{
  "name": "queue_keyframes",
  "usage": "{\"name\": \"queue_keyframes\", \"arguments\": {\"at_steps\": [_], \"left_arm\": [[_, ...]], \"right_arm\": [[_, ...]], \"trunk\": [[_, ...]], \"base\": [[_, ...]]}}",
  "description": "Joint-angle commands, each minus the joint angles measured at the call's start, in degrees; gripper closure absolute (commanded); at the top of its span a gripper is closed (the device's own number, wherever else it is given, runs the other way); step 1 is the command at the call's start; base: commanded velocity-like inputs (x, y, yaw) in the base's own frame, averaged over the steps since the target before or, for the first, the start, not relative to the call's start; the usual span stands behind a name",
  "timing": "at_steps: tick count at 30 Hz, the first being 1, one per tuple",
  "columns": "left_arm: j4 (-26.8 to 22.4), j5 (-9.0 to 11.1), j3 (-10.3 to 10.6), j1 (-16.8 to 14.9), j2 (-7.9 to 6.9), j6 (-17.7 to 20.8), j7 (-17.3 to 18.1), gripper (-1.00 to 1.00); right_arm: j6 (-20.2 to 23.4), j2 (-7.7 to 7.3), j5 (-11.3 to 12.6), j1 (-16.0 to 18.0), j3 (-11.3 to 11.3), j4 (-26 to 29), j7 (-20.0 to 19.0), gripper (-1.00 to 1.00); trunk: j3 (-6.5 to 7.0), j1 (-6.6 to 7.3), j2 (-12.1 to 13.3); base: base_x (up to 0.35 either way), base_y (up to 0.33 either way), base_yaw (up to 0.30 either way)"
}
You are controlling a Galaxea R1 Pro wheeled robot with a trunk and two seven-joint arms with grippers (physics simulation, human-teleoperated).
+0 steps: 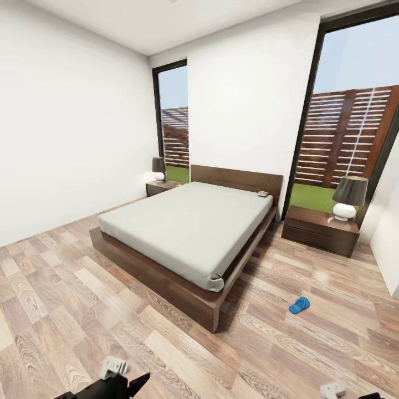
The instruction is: In the bedroom, move the book from the bed onto either nightstand, and place the two sandals side by side next to the bed.
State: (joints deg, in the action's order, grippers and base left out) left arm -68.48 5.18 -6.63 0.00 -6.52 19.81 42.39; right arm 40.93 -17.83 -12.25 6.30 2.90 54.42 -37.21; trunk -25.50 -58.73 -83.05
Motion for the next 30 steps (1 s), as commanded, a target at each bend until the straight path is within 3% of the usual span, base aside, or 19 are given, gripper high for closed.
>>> {"name": "queue_keyframes", "arguments": {"at_steps": [1, 12, 26, 30], "left_arm": [[0.6, 0.5, -0.6, 0.0, 0.07, 0.3, 0.1, -1.0], [1.8, 0.5, -1.5, 0.0, 0.19, -3.0, -0.3, -1.0], [1.9, 0.2, -1.6, 0.0, 0.2, -3.3, -0.3, -1.0], [1.9, 0.2, -1.5, 0.0, 0.2, -3.2, -0.3, -1.0]], "right_arm": [[0.2, 0.04, -1.2, 0.0, 0.1, 0.6, -0.4, -1.0], [0.4, 0.07, -2.1, 0.0, 0.1, 1.6, -0.7, -1.0], [0.8, 0.07, -2.1, 0.0, 0.2, 1.7, -0.6, -1.0], [0.8, 0.07, -2.1, 0.0, 0.2, 1.7, -0.5, -1.0]], "trunk": [[-0.05, 0.0, 0.0], [-0.05, 0.0, 0.0], [-0.05, 0.0, 0.0], [-0.77, -0.88, -1.6]], "base": [[0.0, 0.0, 0.0], [0.0, 0.0, 0.0], [0.0, 0.0, 0.0], [0.0, 0.0, 0.0]]}}
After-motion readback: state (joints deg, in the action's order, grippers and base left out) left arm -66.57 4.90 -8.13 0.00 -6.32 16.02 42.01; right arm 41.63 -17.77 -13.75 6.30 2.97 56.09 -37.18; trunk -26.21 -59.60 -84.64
